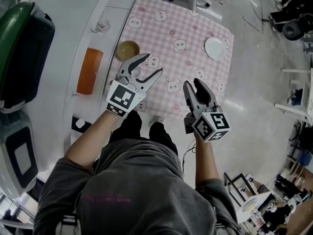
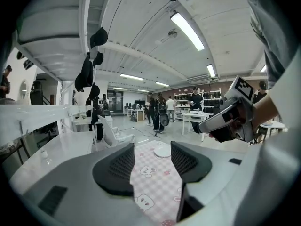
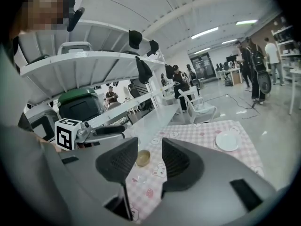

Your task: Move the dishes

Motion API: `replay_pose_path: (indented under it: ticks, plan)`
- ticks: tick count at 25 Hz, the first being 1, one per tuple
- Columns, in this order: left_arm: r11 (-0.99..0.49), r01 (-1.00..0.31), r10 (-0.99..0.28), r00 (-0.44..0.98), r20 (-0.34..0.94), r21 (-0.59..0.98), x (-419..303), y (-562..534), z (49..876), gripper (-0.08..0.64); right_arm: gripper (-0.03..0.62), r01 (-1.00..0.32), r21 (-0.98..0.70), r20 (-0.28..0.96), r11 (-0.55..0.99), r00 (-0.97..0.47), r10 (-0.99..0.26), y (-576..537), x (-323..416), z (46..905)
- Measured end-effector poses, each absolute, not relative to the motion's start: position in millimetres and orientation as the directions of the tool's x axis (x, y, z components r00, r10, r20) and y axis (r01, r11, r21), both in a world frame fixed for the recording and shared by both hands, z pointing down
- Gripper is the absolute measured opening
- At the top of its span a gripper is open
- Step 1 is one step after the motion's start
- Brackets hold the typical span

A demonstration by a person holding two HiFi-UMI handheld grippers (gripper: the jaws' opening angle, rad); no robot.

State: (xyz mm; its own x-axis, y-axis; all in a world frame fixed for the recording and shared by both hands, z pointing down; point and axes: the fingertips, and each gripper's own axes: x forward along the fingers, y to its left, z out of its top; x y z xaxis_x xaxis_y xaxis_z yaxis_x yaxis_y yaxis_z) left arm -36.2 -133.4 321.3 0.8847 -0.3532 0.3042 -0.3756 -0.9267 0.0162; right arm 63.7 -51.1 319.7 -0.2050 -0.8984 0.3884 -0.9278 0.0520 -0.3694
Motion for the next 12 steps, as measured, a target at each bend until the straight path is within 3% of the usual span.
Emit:
replay_pose_path:
  ticks: [12]
  plan:
    - [-0.957,-0.284,-0.257,0.921,0.294,0.054,-20.5,-139.9,305.1,0.245,0.163,-0.948,-0.303,0.371,-0.096,-0.024,-0.928,-33.9,80.8,292.3]
